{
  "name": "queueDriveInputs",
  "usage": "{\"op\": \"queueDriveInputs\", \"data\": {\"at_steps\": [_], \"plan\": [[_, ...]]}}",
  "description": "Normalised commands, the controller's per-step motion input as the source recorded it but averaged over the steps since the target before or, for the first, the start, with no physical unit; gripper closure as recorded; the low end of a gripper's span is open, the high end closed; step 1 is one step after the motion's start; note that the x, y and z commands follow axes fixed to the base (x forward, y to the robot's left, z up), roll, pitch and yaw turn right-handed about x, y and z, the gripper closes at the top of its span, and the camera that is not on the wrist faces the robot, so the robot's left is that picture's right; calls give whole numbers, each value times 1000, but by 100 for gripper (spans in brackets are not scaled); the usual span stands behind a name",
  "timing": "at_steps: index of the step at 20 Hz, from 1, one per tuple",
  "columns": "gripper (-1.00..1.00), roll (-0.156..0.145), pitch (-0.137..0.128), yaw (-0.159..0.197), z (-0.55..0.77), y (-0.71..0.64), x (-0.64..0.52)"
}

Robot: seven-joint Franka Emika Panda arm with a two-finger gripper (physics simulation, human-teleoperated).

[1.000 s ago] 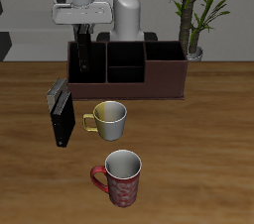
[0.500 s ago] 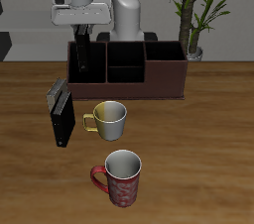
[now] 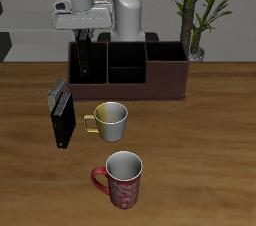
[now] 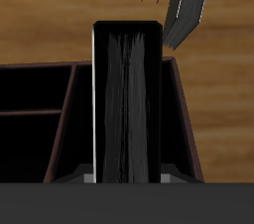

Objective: Place the left black book into the back desk caddy's left compartment

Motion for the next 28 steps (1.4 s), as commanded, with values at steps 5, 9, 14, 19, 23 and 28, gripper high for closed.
{"op": "queueDriveInputs", "data": {"at_steps": [5,9,14,19,23,28], "plan": [[100,15,-6,-18,-47,84,-181],[100,11,2,16,-82,73,-111],[100,3,40,16,-197,39,-9],[100,-15,43,-15,-170,-68,0],[100,-8,43,-17,-150,-20,-118],[-100,-6,23,-21,-100,72,-199]]}}
